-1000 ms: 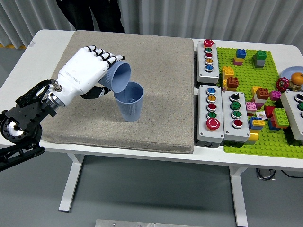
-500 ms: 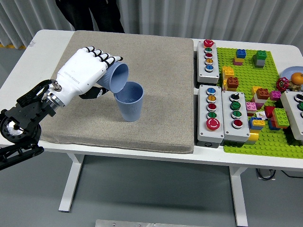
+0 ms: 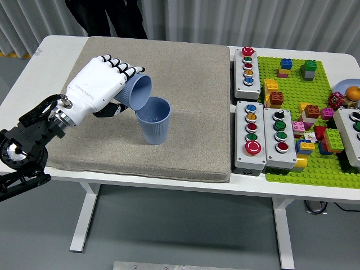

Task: Pick cup pour cup place

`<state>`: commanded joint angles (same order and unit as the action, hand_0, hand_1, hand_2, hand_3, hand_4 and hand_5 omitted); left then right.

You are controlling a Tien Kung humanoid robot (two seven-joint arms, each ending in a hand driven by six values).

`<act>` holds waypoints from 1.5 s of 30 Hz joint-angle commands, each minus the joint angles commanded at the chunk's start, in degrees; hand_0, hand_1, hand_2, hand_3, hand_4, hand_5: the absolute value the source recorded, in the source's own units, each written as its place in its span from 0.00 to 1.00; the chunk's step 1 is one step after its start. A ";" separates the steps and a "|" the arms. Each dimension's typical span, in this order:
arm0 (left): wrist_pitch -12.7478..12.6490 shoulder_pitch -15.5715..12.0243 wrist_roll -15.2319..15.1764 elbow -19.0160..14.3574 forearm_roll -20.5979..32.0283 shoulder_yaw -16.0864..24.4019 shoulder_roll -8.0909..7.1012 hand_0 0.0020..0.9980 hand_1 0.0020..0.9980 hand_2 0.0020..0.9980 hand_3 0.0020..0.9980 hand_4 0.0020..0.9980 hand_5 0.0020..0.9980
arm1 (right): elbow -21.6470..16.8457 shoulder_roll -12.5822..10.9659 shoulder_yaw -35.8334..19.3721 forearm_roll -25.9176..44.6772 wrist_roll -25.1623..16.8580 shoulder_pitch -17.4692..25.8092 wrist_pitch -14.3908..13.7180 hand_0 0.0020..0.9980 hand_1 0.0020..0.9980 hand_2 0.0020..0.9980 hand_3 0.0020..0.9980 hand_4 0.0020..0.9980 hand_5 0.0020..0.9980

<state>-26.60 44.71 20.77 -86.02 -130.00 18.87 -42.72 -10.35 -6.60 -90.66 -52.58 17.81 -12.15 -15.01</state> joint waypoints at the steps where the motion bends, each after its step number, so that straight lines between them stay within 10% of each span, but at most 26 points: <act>1: 0.01 0.02 0.02 0.09 0.00 -0.02 0.03 0.48 0.52 0.68 0.58 0.65 0.07 | -0.01 0.01 -0.05 -0.08 0.03 -0.01 -0.01 0.70 0.63 0.56 0.57 0.00 0.09; 21: -0.38 -0.10 0.06 -0.42 0.00 0.39 -0.27 0.48 0.52 0.68 0.58 0.64 0.07 | -0.01 -0.04 0.02 0.16 0.00 -0.30 -0.12 0.70 0.63 0.56 0.57 0.00 0.08; 28: -5.73 -4.92 -1.40 -2.82 0.93 8.20 0.44 0.48 0.51 0.67 0.58 0.64 0.07 | -0.01 -0.01 -0.24 -0.16 0.05 -0.31 -0.19 0.70 0.63 0.56 0.57 0.00 0.08; 32: -10.38 -8.46 -5.44 -2.65 10.92 14.77 2.04 0.49 0.51 0.67 0.57 0.64 0.07 | 0.00 -0.03 -0.38 -0.46 0.11 -0.34 -0.18 0.70 0.63 0.56 0.57 0.00 0.08; 45: -10.38 -14.34 -28.56 4.10 42.21 26.39 8.84 0.48 0.51 0.67 0.58 0.64 0.07 | -0.08 0.18 -0.60 -1.47 0.54 0.09 -0.22 0.70 0.63 0.56 0.57 0.00 0.08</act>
<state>-36.98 30.36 -7.78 -81.92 -87.79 45.26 -33.88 -10.43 -6.41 -91.26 -54.05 18.35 -12.07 -15.22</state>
